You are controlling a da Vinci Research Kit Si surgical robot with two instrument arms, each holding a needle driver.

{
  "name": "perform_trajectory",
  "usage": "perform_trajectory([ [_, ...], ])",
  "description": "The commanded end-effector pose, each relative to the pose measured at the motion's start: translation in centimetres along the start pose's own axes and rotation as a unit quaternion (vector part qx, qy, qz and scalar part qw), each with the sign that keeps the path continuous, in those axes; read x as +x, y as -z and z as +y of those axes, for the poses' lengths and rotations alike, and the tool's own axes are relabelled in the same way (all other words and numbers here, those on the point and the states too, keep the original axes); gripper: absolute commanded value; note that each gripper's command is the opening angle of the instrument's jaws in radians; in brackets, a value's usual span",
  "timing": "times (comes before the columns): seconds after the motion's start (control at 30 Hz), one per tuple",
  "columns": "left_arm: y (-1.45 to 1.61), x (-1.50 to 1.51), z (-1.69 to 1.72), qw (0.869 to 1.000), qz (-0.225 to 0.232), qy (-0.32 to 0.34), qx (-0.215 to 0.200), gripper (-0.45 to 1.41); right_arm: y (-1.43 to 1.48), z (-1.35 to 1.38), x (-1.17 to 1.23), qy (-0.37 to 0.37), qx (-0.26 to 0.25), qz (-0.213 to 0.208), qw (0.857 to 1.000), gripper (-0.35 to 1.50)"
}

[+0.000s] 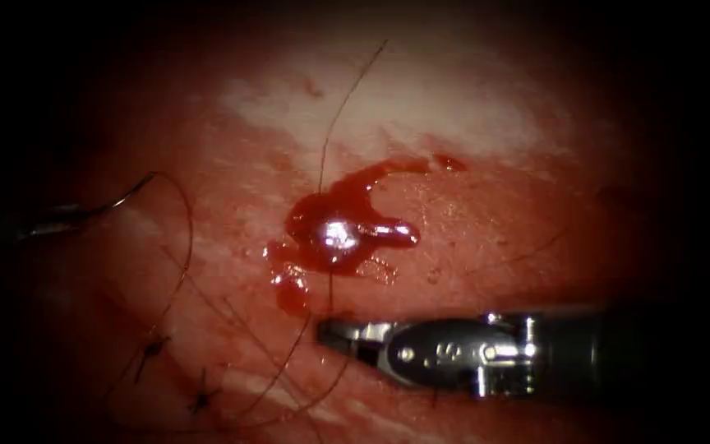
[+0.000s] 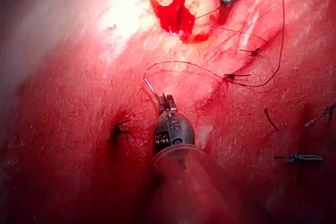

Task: Wound Closure

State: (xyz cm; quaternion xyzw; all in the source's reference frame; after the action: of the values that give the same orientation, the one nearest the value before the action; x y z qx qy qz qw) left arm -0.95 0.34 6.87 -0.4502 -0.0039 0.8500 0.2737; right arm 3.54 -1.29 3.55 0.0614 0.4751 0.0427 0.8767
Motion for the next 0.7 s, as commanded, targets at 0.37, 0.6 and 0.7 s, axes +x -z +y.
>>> perform_trajectory([
  [0.37,-0.07,-0.06,0.06,1.000,0.000,0.001,-0.001,-0.45,0.06,-0.26,0.27,-0.004,0.012,0.003,1.000,-0.35],
  [0.6,-0.08,-0.06,0.05,1.000,0.000,0.001,-0.001,-0.45,0.04,-0.19,0.27,-0.008,-0.014,0.009,1.000,0.04],
  [0.7,-0.12,-0.03,0.03,1.000,-0.001,0.002,0.000,-0.45,0.08,-0.11,0.23,-0.012,-0.048,-0.003,0.999,1.18],
])
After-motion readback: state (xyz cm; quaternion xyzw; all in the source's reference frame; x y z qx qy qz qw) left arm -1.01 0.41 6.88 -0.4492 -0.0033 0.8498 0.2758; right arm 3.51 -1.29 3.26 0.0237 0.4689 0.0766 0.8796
